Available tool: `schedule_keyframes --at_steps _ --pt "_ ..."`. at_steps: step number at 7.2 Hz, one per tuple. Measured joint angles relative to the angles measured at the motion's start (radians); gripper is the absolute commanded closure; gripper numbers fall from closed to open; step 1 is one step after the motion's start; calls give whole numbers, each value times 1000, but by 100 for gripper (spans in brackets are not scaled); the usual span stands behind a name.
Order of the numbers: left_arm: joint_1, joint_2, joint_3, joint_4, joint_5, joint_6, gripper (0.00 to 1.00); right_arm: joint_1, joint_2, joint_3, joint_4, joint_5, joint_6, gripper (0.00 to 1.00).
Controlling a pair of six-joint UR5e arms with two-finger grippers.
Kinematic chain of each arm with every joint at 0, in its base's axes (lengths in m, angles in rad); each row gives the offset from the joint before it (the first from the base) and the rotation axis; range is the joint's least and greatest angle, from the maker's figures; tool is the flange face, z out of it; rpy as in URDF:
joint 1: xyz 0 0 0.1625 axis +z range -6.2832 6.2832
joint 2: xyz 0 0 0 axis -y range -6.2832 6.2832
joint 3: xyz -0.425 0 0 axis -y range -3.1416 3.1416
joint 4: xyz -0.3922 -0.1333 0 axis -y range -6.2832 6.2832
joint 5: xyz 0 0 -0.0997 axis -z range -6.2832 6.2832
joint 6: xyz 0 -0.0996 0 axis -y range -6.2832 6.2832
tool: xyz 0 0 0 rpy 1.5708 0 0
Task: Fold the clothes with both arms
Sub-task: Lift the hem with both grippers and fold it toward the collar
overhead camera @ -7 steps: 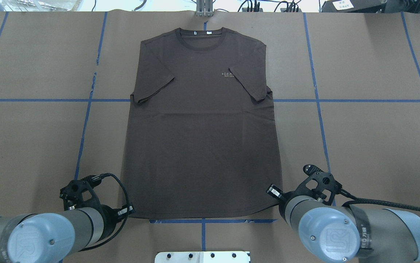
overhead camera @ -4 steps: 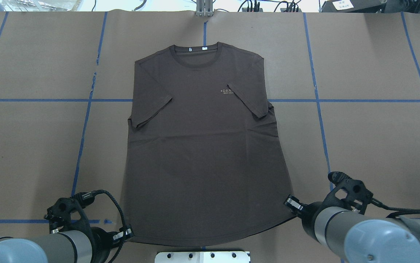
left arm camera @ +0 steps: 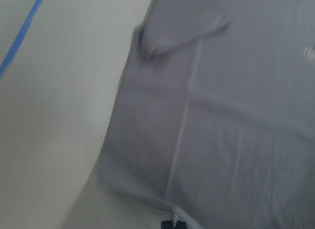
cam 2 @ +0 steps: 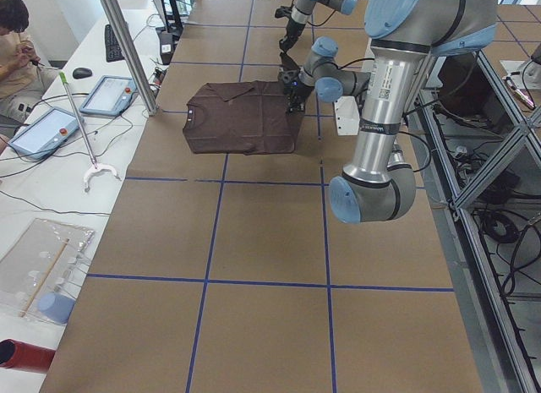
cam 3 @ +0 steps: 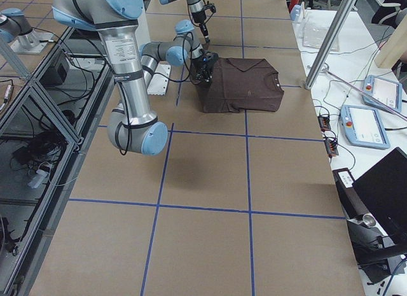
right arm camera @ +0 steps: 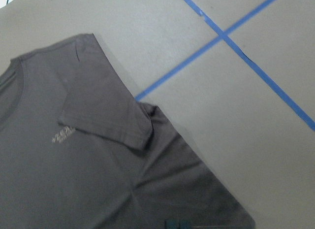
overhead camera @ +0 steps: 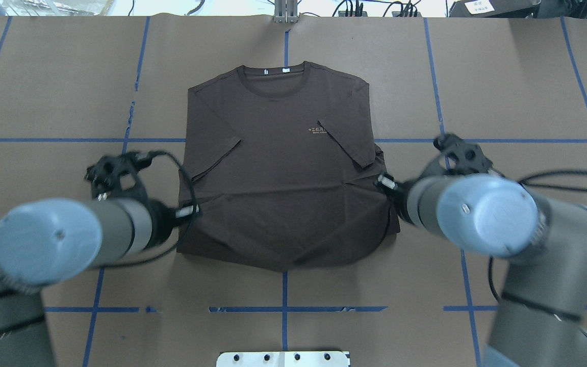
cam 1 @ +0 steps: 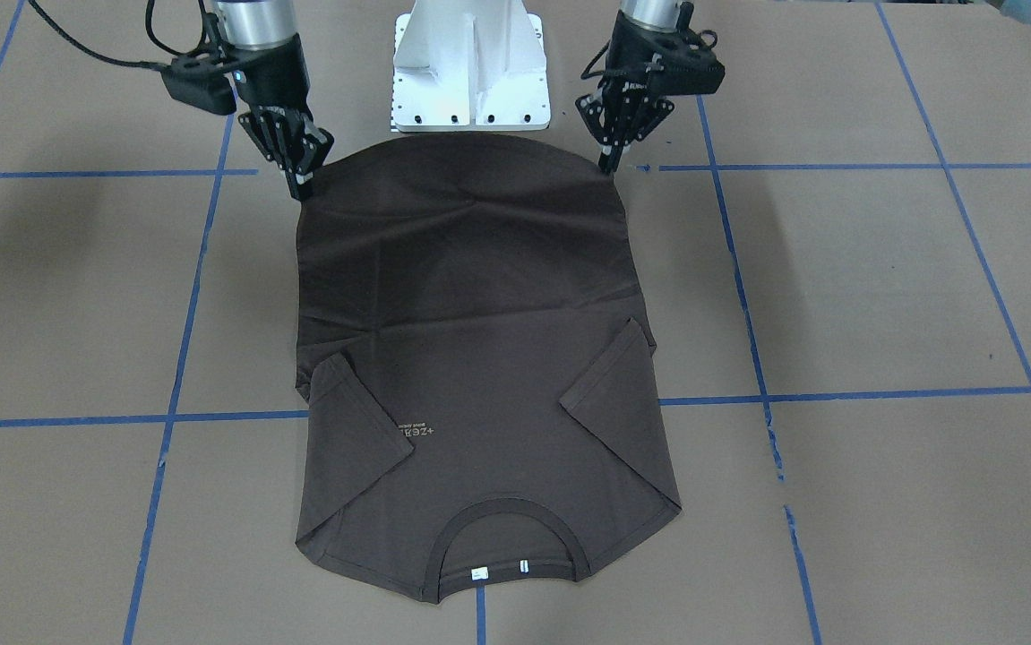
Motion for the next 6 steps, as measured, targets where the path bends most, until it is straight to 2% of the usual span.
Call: schedule_keyframes --at_steps 1,2,4,5,6 --pt "-100 -50 106 -46 -9 88 100 95 77 -133 24 43 -69 100" --pt "-172 -77 218 -133 -13 147 100 168 137 -272 94 85 -111 100" --pt "-261 -138 474 -347 -12 198 100 255 279 -596 290 144 -148 100" --pt "-287 -170 583 -430 -9 215 100 277 323 -721 363 155 -177 100" --pt "-308 -198 683 -514 -6 233 100 291 346 -819 429 159 -214 87"
